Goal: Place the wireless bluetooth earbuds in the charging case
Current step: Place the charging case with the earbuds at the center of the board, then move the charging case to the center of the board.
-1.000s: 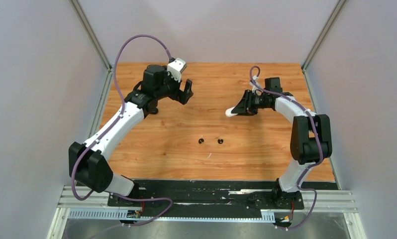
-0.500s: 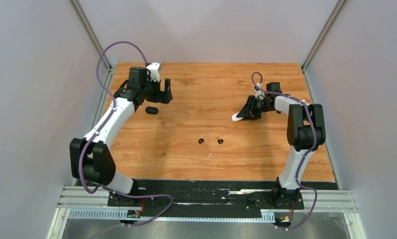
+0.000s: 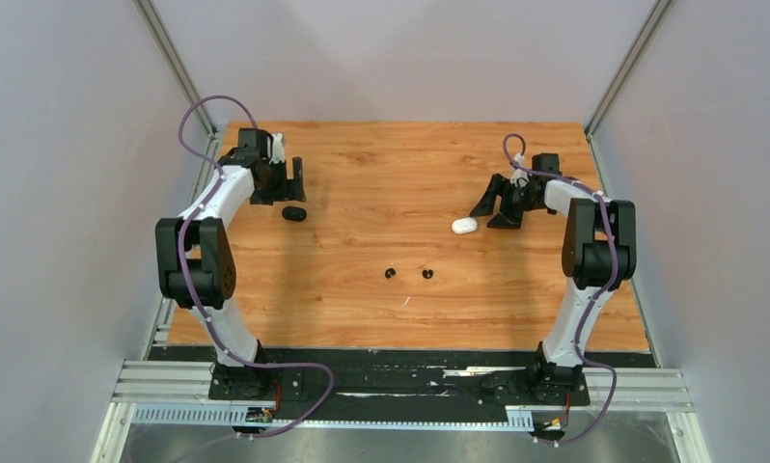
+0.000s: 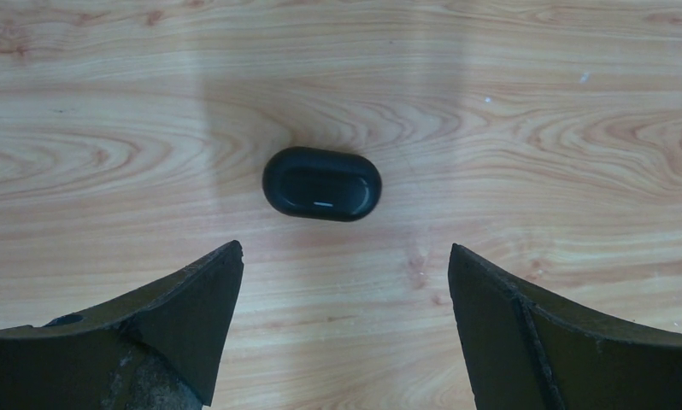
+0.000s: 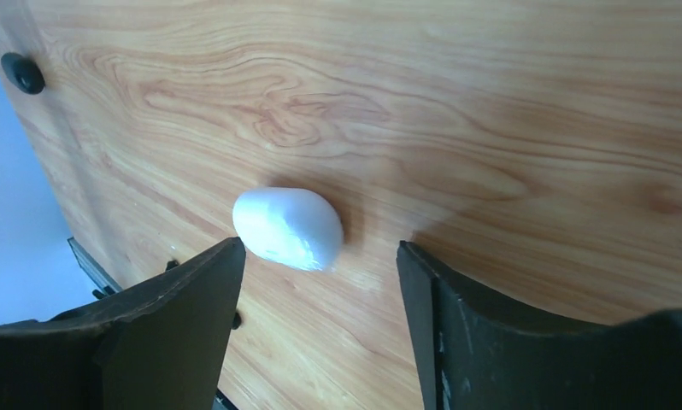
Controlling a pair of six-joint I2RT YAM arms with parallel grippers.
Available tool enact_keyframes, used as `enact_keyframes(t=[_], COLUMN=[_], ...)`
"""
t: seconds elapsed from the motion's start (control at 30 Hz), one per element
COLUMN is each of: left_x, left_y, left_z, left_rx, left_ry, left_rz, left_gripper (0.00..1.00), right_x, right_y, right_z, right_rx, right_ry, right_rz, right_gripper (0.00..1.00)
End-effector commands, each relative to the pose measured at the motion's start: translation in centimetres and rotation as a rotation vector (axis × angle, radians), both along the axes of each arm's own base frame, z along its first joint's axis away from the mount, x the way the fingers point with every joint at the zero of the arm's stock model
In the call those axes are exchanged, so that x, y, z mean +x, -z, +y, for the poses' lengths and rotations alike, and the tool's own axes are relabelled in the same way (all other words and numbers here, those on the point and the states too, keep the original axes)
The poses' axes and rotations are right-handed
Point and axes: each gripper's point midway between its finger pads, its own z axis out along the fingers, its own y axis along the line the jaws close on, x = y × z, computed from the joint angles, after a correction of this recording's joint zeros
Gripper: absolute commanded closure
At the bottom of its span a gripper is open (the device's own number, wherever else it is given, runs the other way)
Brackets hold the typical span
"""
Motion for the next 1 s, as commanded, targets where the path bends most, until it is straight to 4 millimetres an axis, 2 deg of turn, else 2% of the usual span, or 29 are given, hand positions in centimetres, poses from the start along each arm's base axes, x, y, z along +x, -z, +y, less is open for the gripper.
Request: enact_keyframes(t=[0.0, 0.13, 0.37, 0.6, 0.7, 0.97], left_x=[1.8, 2.6, 3.3, 4.1, 4.0, 1.7], left_y=[-0.4, 0.8, 3.8, 5.1, 5.1, 5.0], left_z=[1.6, 2.0, 1.3, 1.0, -0.5, -2.6], left_rx=[0.040, 0.048, -0.002, -0.013, -0.090, -0.215], left_ry=[-0.038, -0.066, -0.095, -0.089, -0.042, -0.039], left_rz=[-0.008, 0.014, 0.090, 0.115, 0.119, 0.147], left_gripper=[0.05, 0.07, 0.18, 0.21, 0.24, 0.32], right_x=[1.2, 1.1, -0.6, -1.6, -1.5, -0.5], right_y=[-2.0, -4.6, -7.0, -7.3, -7.3, -7.0], right_z=[-4.4, -6.0, -5.5, -4.9, -4.9, -4.8], right_rx=[-0.122, -0.128, -0.092, -0.066, -0.060, -0.044], right_ry=[0.074, 0.099, 0.098, 0.096, 0.096, 0.095], right_rz=[-0.072, -0.134, -0.173, -0.168, -0.168, -0.168], right_gripper=[0.27, 0.25, 0.25, 0.25, 0.25, 0.25])
